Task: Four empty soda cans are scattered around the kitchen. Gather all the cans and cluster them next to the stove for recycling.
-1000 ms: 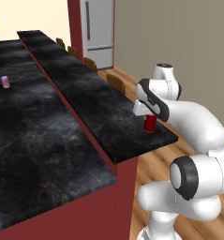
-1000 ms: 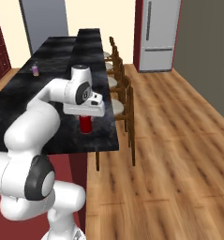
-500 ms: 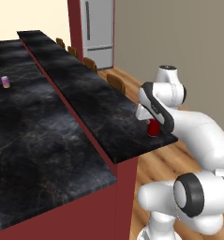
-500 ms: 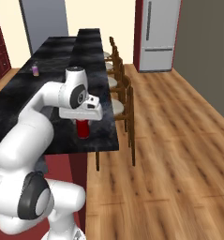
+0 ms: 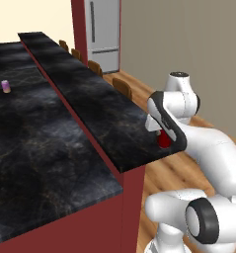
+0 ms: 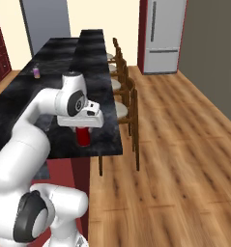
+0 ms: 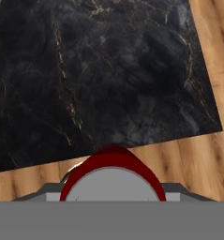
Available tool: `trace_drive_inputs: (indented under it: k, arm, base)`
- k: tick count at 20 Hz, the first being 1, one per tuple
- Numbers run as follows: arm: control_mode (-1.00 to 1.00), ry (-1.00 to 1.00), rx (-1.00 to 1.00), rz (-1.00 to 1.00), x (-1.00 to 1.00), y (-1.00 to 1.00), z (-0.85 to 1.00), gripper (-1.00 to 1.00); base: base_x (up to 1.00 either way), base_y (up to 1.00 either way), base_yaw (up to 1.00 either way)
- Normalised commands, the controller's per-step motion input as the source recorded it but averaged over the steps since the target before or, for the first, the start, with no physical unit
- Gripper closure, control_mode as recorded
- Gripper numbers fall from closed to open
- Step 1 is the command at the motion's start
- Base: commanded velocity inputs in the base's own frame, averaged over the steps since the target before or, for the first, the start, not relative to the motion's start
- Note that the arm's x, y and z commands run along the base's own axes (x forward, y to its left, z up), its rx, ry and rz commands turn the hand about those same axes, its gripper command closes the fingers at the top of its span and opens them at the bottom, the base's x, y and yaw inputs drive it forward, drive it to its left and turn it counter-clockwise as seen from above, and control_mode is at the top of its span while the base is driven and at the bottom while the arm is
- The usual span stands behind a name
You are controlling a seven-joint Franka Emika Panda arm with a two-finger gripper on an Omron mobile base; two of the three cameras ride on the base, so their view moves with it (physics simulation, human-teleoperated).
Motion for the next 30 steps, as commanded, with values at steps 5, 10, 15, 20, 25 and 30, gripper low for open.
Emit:
trace_drive_inputs:
  k: [5, 10, 15, 20, 25, 30]
  arm:
    - [-1.00, 0.00, -0.03, 0.00, -0.28, 0.00, 0.00, 1.00]
    - [-1.00, -0.01, -0.03, 0.00, -0.35, 0.00, 0.00, 1.00]
    - [1.00, -0.01, 0.00, 0.00, -0.06, 0.00, 0.00, 1.00]
    - [1.00, 0.00, 0.00, 0.00, 0.00, 0.00, 0.00, 1.00]
    - [1.00, 0.00, 0.00, 0.00, 0.00, 0.00, 0.00, 1.00]
    - [1.00, 0.00, 0.00, 0.00, 0.00, 0.00, 0.00, 1.00]
  base:
    - [0.00, 0.00, 0.00]
    - [0.00, 0.00, 0.00]
    - [-0.19, 0.06, 0.00]
    - [-0.41, 0.18, 0.00]
    - [-0.75, 0.20, 0.00]
    - [-0.80, 0.38, 0.00]
